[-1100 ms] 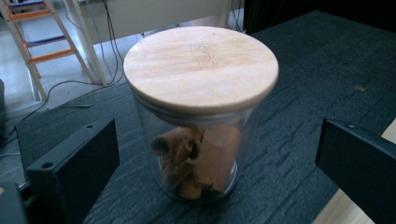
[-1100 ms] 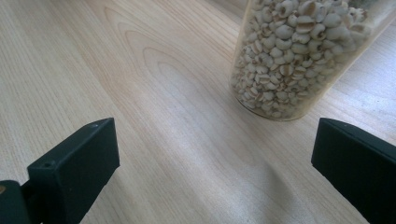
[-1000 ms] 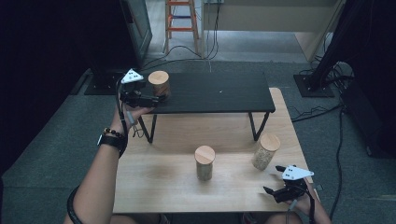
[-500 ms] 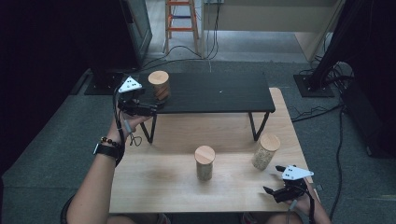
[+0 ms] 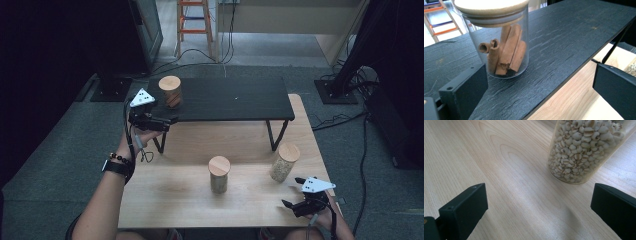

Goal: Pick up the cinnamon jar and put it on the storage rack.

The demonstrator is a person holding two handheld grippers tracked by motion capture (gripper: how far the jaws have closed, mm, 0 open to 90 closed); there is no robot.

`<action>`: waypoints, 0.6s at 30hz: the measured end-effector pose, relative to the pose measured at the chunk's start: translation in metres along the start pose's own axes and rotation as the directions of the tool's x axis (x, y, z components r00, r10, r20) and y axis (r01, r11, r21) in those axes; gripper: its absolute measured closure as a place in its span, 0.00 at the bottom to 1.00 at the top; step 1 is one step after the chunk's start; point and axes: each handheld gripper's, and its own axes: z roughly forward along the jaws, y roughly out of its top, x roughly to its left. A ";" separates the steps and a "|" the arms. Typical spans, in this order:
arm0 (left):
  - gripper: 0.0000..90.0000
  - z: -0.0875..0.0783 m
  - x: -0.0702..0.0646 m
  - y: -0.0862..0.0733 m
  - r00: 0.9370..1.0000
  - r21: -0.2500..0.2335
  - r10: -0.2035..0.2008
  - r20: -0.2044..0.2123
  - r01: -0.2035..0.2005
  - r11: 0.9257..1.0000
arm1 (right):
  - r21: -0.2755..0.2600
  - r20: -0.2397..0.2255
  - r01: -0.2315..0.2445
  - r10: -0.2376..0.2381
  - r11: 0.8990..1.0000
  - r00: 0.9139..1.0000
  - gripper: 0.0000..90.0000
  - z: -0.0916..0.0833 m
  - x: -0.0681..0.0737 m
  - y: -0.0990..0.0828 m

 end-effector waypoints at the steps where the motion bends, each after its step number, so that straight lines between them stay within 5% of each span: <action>1: 0.00 0.000 0.000 0.000 1.000 -0.001 -0.002 0.001 0.002 1.000 | -0.001 0.000 -0.001 0.001 1.000 1.000 0.01 0.000 0.000 0.000; 18: 0.00 -0.003 0.000 -0.007 1.000 -0.001 0.003 0.010 -0.003 1.000 | 0.001 -0.002 -0.001 0.001 1.000 1.000 0.01 0.000 -0.001 0.000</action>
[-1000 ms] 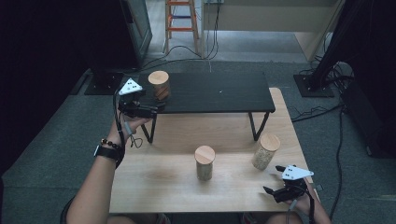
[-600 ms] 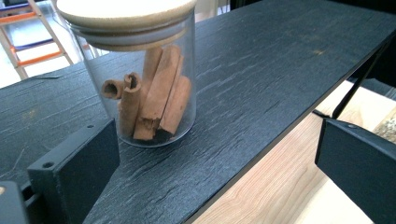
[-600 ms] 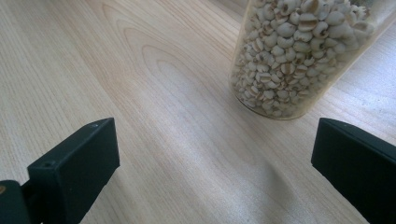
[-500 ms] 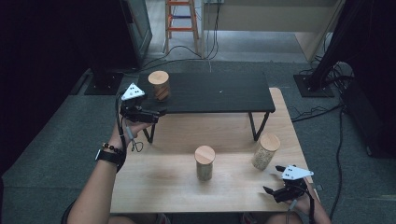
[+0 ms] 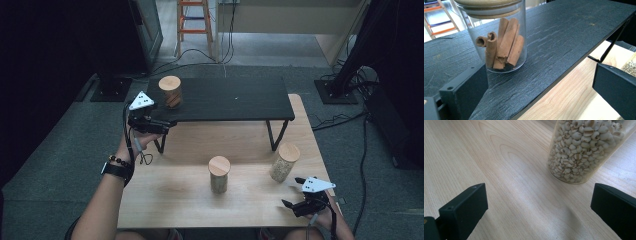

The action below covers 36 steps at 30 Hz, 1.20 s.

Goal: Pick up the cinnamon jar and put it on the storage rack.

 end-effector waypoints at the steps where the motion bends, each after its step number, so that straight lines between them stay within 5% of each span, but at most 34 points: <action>1: 0.00 0.000 0.000 0.000 1.000 0.000 -0.002 0.001 0.002 1.000 | 0.000 0.000 0.000 0.000 1.000 1.000 0.01 0.000 0.000 0.000; 36: 0.00 -0.011 -0.017 -0.029 1.000 -0.016 0.009 0.023 -0.009 1.000 | 0.004 0.004 -0.005 0.005 1.000 1.000 0.01 0.000 0.000 0.001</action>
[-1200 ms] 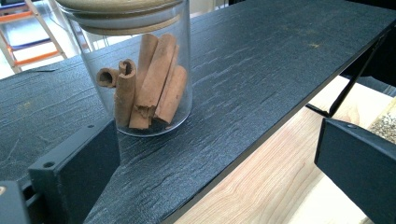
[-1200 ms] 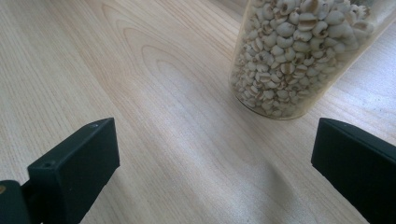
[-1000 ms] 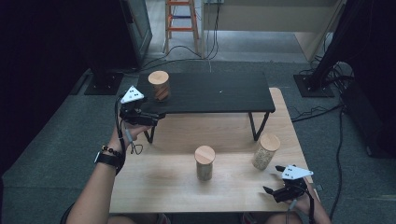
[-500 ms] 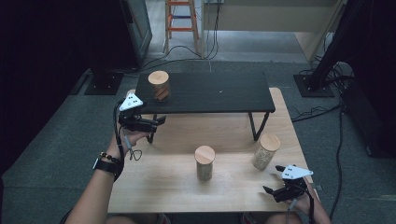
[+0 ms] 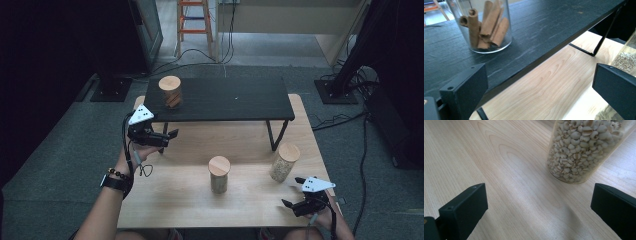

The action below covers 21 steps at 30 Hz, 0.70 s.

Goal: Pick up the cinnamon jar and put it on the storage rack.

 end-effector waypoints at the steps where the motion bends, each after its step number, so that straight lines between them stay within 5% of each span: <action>1: 0.00 0.000 0.000 -0.001 1.000 -0.002 0.001 0.007 -0.001 1.000 | 0.000 0.002 -0.001 0.001 1.000 1.000 0.00 0.000 0.000 0.000; 21: 0.00 -0.006 -0.003 -0.034 0.999 0.002 -0.030 0.012 0.030 1.000 | 0.001 0.011 0.000 0.000 1.000 1.000 0.00 0.000 0.003 0.000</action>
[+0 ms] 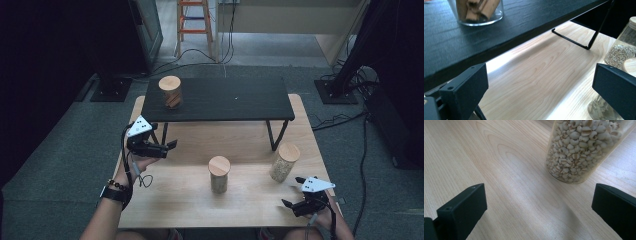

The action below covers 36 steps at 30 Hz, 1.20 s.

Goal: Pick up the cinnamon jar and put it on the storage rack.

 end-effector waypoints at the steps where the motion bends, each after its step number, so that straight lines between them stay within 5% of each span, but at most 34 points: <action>1: 0.00 0.000 0.000 -0.002 1.000 0.001 -0.001 -0.001 0.001 1.000 | 0.000 0.000 0.000 0.000 1.000 1.000 0.00 0.000 0.000 0.000; 18: 0.00 0.003 0.002 -0.033 1.000 -0.004 -0.017 0.015 0.017 1.000 | -0.001 0.000 0.000 0.000 1.000 1.000 0.00 0.000 0.000 0.000; 36: 0.00 0.000 0.008 -0.073 0.999 0.034 -0.045 -0.021 0.046 0.998 | -0.001 0.005 -0.003 0.003 1.000 1.000 0.00 0.000 0.000 0.000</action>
